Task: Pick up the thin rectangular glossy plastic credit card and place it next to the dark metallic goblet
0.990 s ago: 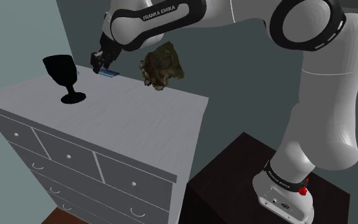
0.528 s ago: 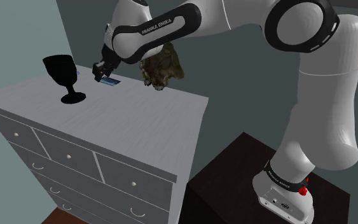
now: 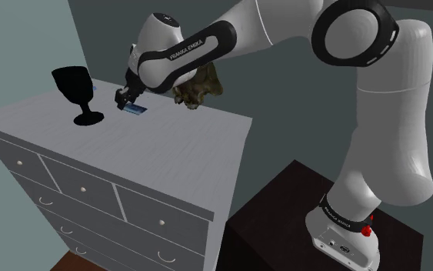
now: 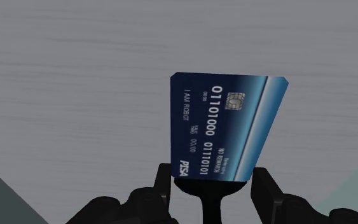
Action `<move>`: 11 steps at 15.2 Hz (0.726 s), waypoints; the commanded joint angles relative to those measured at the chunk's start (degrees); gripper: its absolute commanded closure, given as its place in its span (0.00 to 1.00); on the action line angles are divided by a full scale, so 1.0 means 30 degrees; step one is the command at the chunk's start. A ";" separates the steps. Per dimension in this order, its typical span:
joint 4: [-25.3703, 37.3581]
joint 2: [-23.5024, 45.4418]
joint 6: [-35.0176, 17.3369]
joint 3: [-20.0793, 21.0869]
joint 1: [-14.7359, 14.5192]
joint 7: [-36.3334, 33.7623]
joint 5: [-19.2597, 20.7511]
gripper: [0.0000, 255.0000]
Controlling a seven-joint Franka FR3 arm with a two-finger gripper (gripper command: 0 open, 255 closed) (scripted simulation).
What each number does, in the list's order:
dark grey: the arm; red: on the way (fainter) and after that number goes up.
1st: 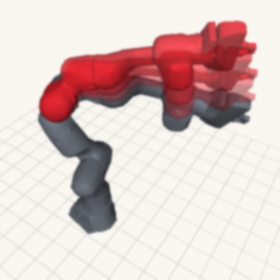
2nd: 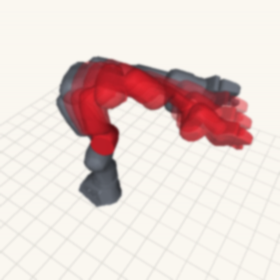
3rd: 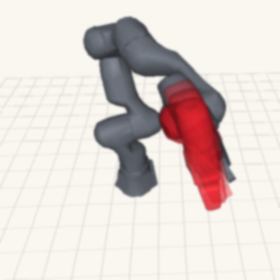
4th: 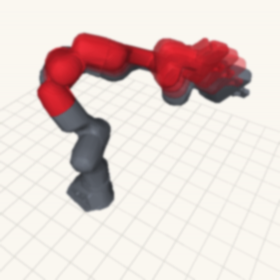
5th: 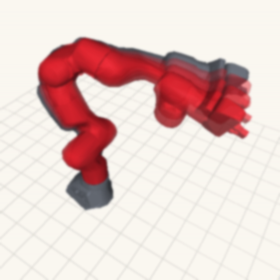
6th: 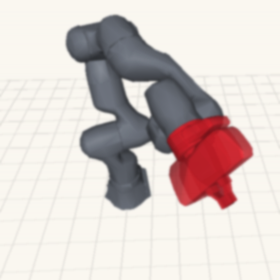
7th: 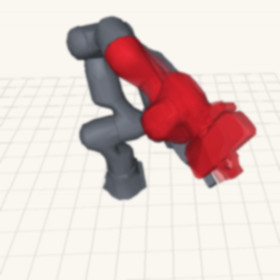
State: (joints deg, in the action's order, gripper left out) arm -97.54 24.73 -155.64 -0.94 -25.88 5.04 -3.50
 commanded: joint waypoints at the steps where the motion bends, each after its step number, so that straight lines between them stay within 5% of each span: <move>1: -0.0249 0.0186 -0.0443 0.0015 -0.0012 0.0004 -0.0014 1.00; 11: -0.0909 0.1527 -0.2444 0.0162 0.0081 0.0190 -0.0172 1.00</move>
State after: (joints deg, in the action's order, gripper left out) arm -100.12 28.78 -162.27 -0.55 -25.76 5.45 -3.92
